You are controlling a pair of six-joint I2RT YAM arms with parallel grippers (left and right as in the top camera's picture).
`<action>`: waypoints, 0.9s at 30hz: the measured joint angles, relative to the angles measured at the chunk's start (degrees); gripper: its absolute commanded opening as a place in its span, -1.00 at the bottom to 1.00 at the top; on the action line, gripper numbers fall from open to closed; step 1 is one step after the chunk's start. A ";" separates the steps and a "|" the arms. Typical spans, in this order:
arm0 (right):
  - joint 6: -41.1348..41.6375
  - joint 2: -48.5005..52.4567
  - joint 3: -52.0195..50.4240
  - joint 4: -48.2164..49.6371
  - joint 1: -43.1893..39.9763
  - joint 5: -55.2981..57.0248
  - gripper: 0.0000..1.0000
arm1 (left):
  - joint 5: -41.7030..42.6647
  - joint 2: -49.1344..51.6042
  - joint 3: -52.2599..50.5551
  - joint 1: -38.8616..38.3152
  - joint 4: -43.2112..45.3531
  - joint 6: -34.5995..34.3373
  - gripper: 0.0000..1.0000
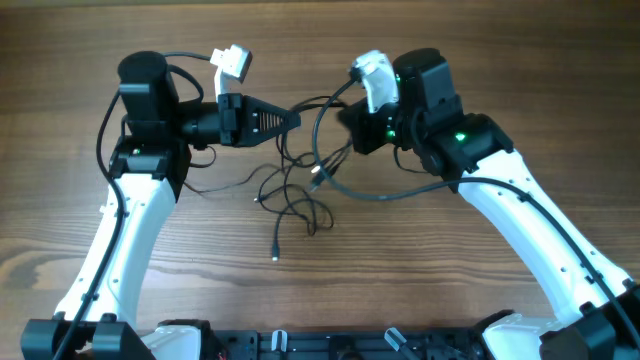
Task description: Untangle cables
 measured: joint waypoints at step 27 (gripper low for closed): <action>5.05 14.86 -1.44 -4.42 -5.16 -7.32 -0.09 | -44.96 -0.59 0.66 0.37 -40.94 28.68 -0.60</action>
